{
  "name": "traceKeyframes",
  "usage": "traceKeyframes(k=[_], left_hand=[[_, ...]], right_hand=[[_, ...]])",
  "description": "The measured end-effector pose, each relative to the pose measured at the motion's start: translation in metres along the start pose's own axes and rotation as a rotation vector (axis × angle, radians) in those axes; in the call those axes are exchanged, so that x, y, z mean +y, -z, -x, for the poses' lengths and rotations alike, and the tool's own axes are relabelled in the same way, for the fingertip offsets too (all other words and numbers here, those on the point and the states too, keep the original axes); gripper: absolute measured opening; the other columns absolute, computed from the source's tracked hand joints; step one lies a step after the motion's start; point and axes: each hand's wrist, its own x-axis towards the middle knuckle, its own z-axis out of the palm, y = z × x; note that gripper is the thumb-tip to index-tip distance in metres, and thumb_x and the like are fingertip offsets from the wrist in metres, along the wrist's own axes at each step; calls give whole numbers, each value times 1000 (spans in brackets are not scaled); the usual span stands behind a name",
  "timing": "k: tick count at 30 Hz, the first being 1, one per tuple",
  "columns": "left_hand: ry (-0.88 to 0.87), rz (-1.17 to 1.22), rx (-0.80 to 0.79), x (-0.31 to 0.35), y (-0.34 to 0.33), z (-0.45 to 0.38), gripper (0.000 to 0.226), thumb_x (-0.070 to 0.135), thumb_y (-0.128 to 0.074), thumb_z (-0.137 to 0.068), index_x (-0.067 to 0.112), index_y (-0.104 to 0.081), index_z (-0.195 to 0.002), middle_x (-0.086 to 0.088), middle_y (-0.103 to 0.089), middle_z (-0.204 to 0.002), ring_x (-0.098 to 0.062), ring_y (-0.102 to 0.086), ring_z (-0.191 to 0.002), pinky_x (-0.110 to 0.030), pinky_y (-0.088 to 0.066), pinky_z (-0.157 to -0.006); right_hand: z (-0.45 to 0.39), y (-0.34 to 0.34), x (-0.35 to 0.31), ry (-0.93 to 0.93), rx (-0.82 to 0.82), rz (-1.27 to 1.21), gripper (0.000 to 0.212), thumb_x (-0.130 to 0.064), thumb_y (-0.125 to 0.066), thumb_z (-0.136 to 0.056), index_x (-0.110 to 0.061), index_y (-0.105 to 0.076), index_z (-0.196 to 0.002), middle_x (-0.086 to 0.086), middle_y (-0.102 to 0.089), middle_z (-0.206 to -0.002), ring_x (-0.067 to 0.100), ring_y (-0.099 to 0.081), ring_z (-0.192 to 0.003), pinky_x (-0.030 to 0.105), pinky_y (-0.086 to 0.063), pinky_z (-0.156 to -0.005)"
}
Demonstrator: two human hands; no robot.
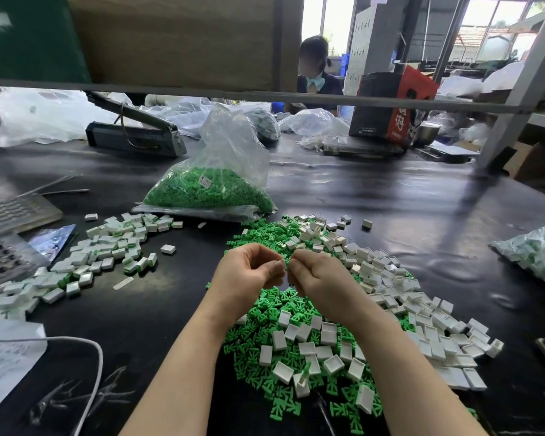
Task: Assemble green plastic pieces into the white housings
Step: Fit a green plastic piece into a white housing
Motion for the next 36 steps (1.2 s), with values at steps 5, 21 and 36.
traceKeyframes(k=[5,21,36], left_hand=[[-30,-27,-3,3,1,1,5,-3,-65,-88,1,-68,-86,-7,-69,-69,-6,-64,-58,-15,-50,-58],[-109,-191,-78,4,11,1,11,-4,-69,-85,7,-72,-83,-6,-73,-72,-11,-68,-67,-21,-55,-67],[-99,-23,-64,5,11,3,12,2,-68,-86,13,-72,-87,-5,-75,-75,-12,-71,-70,-20,-55,-66]], right_hand=[[0,1,0,3,-18,-44,37,-21,-49,-101,-26,-46,-65,-7,-51,-62,12,-43,-56,33,-36,-58],[3,6,2,35,-134,-70,32,-20,-52,-100,-25,-51,-68,-7,-47,-61,6,-37,-52,27,-32,-52],[3,5,2,17,-131,-438,32,-18,-41,-105,-14,-54,-75,-1,-52,-66,20,-43,-65,37,-36,-64]])
